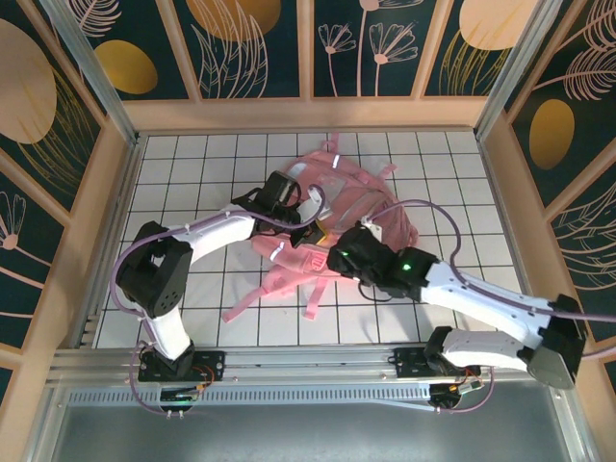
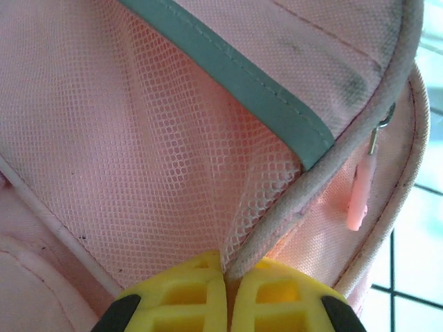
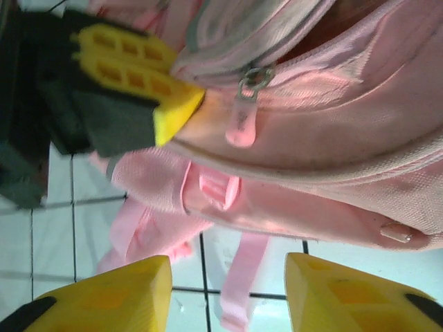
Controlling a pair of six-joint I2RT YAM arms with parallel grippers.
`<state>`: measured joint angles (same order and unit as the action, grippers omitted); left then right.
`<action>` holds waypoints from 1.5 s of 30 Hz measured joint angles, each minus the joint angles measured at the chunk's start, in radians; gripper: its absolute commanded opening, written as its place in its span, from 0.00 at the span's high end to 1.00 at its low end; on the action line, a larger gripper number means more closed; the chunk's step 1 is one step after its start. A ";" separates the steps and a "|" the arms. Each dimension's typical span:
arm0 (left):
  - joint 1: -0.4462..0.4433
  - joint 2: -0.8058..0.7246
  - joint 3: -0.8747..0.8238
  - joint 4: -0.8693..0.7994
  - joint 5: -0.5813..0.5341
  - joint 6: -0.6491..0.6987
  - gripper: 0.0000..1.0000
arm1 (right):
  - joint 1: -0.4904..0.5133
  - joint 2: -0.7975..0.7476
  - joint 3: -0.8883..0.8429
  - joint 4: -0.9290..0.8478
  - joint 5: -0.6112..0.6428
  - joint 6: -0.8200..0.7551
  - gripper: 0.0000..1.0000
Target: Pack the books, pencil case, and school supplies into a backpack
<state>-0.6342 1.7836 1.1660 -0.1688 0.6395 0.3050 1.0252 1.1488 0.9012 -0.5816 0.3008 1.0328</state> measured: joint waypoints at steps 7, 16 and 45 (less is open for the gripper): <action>0.002 -0.062 -0.094 0.064 0.068 -0.106 1.00 | 0.011 0.197 0.137 -0.122 0.237 0.116 0.54; 0.004 -0.064 -0.103 0.092 0.099 -0.177 1.00 | 0.003 0.275 0.194 -0.154 0.286 0.126 0.54; -0.016 -0.064 -0.090 0.080 0.004 -0.007 1.00 | -0.101 0.240 0.196 -0.187 0.158 0.001 1.00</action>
<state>-0.6498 1.7195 1.0756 -0.0891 0.6437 0.2977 0.9245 1.3888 1.0977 -0.7689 0.4591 1.0340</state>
